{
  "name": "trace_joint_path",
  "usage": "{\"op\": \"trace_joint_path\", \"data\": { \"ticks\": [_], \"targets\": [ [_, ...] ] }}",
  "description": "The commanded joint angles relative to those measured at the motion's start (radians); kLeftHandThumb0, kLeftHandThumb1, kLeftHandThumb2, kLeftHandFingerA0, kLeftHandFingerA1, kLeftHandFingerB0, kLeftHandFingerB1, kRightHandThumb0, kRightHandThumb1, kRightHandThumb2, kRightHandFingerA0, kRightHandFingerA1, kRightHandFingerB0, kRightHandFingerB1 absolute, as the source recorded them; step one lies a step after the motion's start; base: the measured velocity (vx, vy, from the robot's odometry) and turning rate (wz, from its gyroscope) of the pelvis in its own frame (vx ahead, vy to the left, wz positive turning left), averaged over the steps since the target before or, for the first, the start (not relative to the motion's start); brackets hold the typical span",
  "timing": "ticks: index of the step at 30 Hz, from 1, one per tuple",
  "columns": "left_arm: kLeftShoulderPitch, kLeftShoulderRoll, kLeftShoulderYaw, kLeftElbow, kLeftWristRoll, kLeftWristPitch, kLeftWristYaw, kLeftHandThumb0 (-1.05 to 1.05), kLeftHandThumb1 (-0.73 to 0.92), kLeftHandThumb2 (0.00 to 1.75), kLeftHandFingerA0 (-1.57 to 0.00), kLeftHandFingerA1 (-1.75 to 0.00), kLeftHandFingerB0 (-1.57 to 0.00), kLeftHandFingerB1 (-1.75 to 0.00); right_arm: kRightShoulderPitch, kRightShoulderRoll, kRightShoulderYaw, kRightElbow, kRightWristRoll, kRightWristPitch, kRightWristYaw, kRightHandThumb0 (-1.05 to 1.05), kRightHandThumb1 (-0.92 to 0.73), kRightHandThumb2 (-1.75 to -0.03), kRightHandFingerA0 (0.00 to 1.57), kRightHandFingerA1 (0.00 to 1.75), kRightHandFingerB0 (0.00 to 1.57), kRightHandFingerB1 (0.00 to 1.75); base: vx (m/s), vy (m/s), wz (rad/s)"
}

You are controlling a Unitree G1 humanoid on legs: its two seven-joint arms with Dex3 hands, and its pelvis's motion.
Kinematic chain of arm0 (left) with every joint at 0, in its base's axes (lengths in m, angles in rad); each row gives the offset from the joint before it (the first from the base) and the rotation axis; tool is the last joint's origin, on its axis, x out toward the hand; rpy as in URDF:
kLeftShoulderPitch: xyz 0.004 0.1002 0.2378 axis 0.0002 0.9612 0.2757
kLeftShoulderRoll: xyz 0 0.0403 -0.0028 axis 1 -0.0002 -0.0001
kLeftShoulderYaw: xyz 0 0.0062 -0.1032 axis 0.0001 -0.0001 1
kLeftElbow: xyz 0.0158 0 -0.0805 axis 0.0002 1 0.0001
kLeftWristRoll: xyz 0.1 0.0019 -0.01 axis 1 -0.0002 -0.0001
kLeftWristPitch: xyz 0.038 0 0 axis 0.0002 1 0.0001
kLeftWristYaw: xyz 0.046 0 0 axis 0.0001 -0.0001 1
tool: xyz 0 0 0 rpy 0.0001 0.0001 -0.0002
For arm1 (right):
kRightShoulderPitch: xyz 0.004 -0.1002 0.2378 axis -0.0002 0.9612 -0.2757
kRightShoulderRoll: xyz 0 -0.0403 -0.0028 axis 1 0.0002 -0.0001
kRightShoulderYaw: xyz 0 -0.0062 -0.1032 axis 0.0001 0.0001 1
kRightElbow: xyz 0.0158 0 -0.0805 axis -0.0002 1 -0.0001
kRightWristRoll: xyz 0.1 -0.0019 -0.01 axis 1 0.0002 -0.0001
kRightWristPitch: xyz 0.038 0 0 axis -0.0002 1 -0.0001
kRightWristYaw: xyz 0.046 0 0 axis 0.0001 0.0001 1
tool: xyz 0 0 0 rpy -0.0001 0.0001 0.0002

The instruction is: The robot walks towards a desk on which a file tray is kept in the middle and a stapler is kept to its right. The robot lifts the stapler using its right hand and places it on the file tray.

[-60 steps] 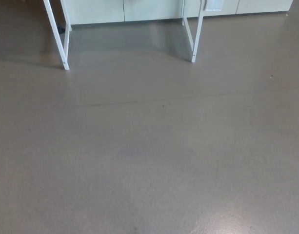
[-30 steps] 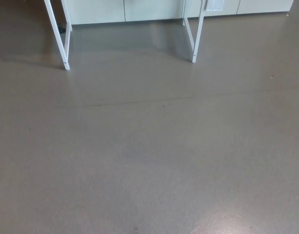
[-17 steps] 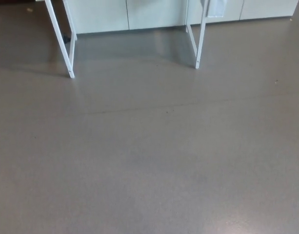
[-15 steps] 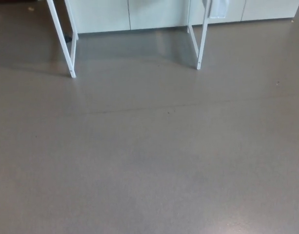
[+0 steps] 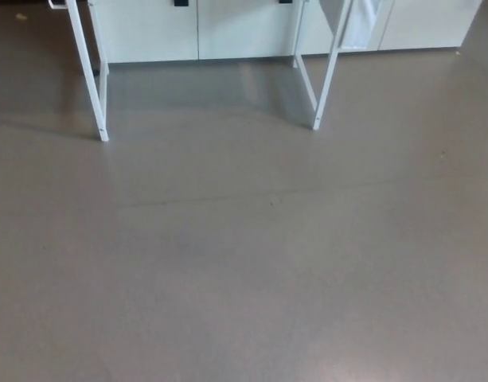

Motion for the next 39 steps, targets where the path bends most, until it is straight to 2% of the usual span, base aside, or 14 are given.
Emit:
{"op": "trace_joint_path", "data": {
  "ticks": [1, 4, 5, 6, 9, 11, 12, 13, 14, 29, 30, 33, 36, 39],
  "targets": [
    [0.012, 0.009, -0.016, -0.016, 0.005, -0.041, -0.004, -0.42, 0.57, 0.56, -0.47, -0.49, -0.36, -0.38, -0.004, -0.008, 0.002, -0.005, 0.004, 0.010, -0.011, -0.60, -0.50, -0.82, 0.29, 0.51, 0.05, 0.32, 0.28, -0.060, 0.11],
    [0.013, 0.007, -0.013, -0.018, -0.002, -0.041, -0.001, -0.43, 0.57, 0.56, -0.47, -0.49, -0.38, -0.39, -0.025, -0.014, 0.008, 0.050, -0.006, -0.012, -0.015, -0.54, -0.63, -0.62, 0.35, 0.42, 0.11, 0.21, 0.34, -0.131, 0.17],
    [0.008, 0.007, -0.017, -0.014, 0.002, -0.045, 0.005, -0.44, 0.58, 0.57, -0.50, -0.50, -0.42, -0.39, -0.025, -0.012, 0.005, 0.051, -0.002, -0.018, -0.012, -0.61, -0.50, -0.83, 0.30, 0.53, 0.04, 0.28, 0.39, -0.248, -0.12],
    [-0.002, 0.008, -0.019, 0.004, 0.003, -0.052, 0.006, -0.49, 0.58, 0.57, -0.49, -0.49, -0.39, -0.38, -0.020, -0.009, -0.002, 0.056, 0.008, -0.034, -0.005, -0.52, -0.62, -0.62, 0.38, 0.44, 0.11, 0.18, 0.38, -0.272, 0.45],
    [-0.010, 0.010, -0.013, 0.022, -0.008, -0.047, -0.007, -0.53, 0.57, 0.57, -0.51, -0.50, -0.40, -0.37, -0.001, -0.014, 0.005, 0.034, -0.001, -0.027, -0.006, -0.54, -0.65, -0.59, 0.41, 0.41, 0.06, 0.25, 0.37, -0.265, 0.17],
    [-0.008, 0.010, -0.012, 0.019, -0.010, -0.050, -0.012, -0.54, 0.58, 0.57, -0.52, -0.50, -0.40, -0.37, -0.001, -0.012, 0.005, 0.028, -0.003, -0.020, -0.014, -0.59, -0.51, -0.81, 0.35, 0.53, 0.06, 0.26, 0.29, -0.165, -0.01],
    [-0.008, 0.008, -0.014, 0.015, -0.010, -0.052, -0.017, -0.56, 0.59, 0.57, -0.50, -0.49, -0.38, -0.36, -0.009, -0.011, -0.002, 0.039, 0.008, -0.028, -0.003, -0.53, -0.64, -0.58, 0.33, 0.38, 0.08, 0.25, 0.22, -0.073, -0.04],
    [-0.007, 0.007, -0.013, 0.013, -0.012, -0.052, -0.018, -0.57, 0.58, 0.57, -0.51, -0.50, -0.38, -0.37, -0.010, -0.012, -0.002, 0.044, 0.008, -0.032, -0.003, -0.54, -0.64, -0.58, 0.32, 0.38, 0.07, 0.25, 0.22, -0.068, -0.08],
    [-0.010, 0.006, -0.012, 0.019, -0.013, -0.055, -0.017, -0.55, 0.58, 0.57, -0.52, -0.49, -0.38, -0.36, -0.011, -0.014, 0.002, 0.046, 0.002, -0.034, -0.005, -0.59, -0.49, -0.83, 0.28, 0.52, 0.04, 0.27, 0.21, -0.061, -0.15],
    [-0.024, 0.005, -0.026, 0.037, -0.002, -0.051, 0.010, -0.54, 0.59, 0.57, -0.53, -0.48, -0.37, -0.36, -0.044, -0.022, 0.002, 0.088, 0.009, -0.047, 0.005, -0.61, -0.49, -0.83, 0.32, 0.53, 0.04, 0.29, 0.23, 0.097, 0.03],
    [-0.015, 0.005, -0.022, 0.029, -0.008, -0.057, -0.006, -0.54, 0.58, 0.57, -0.54, -0.49, -0.36, -0.36, -0.035, -0.019, 0.002, 0.057, 0.009, -0.027, -0.002, -0.55, -0.63, -0.61, 0.37, 0.42, 0.11, 0.21, 0.13, -0.130, 0.05],
    [-0.013, 0.007, -0.026, 0.029, -0.006, -0.068, -0.015, -0.55, 0.61, 0.57, -0.49, -0.48, -0.37, -0.36, -0.032, -0.031, 0.013, 0.048, -0.001, -0.009, 0.010, -0.62, -0.51, -0.84, 0.29, 0.52, 0.04, 0.28, 0.20, -0.206, 0.11],
    [-0.014, 0.009, -0.026, 0.028, -0.007, -0.061, -0.013, -0.55, 0.60, 0.57, -0.50, -0.48, -0.37, -0.36, -0.023, -0.028, 0.014, 0.030, 0.000, 0.000, 0.008, -0.60, -0.50, -0.83, 0.27, 0.51, 0.04, 0.29, 0.24, -0.288, 0.17],
    [-0.014, 0.007, -0.026, 0.027, -0.006, -0.066, -0.006, -0.55, 0.59, 0.57, -0.51, -0.48, -0.37, -0.36, -0.016, -0.022, 0.012, 0.009, 0.008, 0.019, 0.001, -0.55, -0.63, -0.62, 0.34, 0.41, 0.11, 0.20, 0.20, -0.257, 0.15]
  ]
}}
